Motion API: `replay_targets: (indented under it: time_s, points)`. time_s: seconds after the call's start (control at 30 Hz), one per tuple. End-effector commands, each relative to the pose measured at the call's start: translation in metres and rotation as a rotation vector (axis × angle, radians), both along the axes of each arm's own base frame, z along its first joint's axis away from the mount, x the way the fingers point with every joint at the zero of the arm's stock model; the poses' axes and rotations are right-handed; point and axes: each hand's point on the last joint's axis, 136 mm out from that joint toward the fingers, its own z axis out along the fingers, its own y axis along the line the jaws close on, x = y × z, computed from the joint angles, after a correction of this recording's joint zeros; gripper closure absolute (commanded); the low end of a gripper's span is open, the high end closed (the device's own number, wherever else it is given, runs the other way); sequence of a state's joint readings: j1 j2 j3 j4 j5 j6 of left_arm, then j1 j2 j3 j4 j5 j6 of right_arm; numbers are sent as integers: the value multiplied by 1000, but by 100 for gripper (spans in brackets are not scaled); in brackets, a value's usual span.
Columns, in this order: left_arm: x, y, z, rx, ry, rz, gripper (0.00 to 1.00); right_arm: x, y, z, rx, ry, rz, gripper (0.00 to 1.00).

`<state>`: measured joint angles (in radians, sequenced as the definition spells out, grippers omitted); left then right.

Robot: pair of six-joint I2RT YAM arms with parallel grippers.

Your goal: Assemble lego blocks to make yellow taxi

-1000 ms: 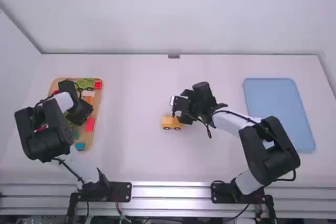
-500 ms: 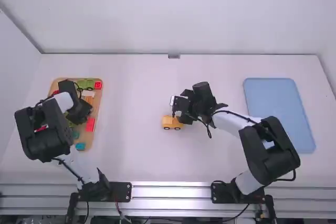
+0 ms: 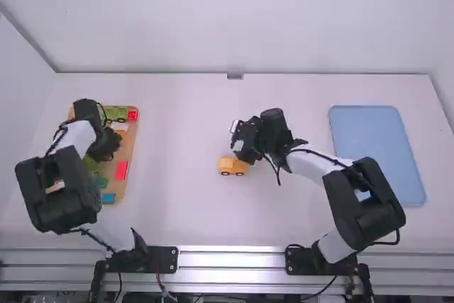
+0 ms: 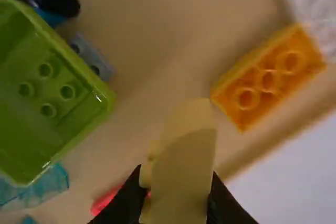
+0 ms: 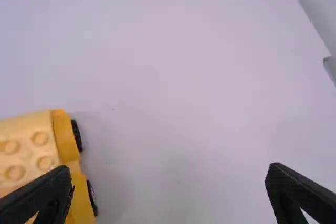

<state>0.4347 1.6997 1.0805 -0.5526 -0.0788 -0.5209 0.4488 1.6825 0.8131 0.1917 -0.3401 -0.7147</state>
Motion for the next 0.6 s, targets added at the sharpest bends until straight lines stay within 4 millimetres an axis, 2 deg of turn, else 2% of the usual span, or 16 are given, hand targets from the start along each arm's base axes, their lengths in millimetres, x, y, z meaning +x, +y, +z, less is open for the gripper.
replay_targets:
  time_s: [0.0,0.03,0.07,0.13,0.17,0.23,0.27,0.3,0.37,0.43,0.47,0.5,0.53,0.57]
  points:
    - [14,-8,45,73,-92,-96,98,14,17,40,151,41,-66,2]
    - [17,-20,59,99,-122,-164,98,15,24,52,197,69,-49,2]
    - [18,-22,61,103,-127,-173,98,15,25,54,202,72,-46,2]
    - [29,-53,88,173,-206,-350,98,21,33,80,306,120,-46,2]
    - [30,-55,89,177,-210,-361,98,22,33,81,312,124,-48,2]
    - [39,-81,103,232,-265,-506,98,28,33,96,374,151,-71,2]
    - [46,-111,111,284,-314,-656,98,32,33,107,434,177,-78,1]
    - [47,-114,112,288,-319,-670,98,32,33,108,440,180,-78,2]
    - [53,-159,121,351,-395,-865,98,35,28,121,521,216,-68,2]
    - [55,-185,124,382,-441,-964,98,35,24,126,564,252,-63,2]
    - [56,-205,126,400,-478,-1035,98,34,21,131,596,279,-51,2]
    - [57,-212,126,406,-489,-1059,98,33,20,132,607,292,-47,2]
    - [56,-232,127,410,-520,-1114,98,31,18,134,628,319,-39,2]
    - [56,-239,127,411,-530,-1136,98,30,17,135,636,330,-37,2]
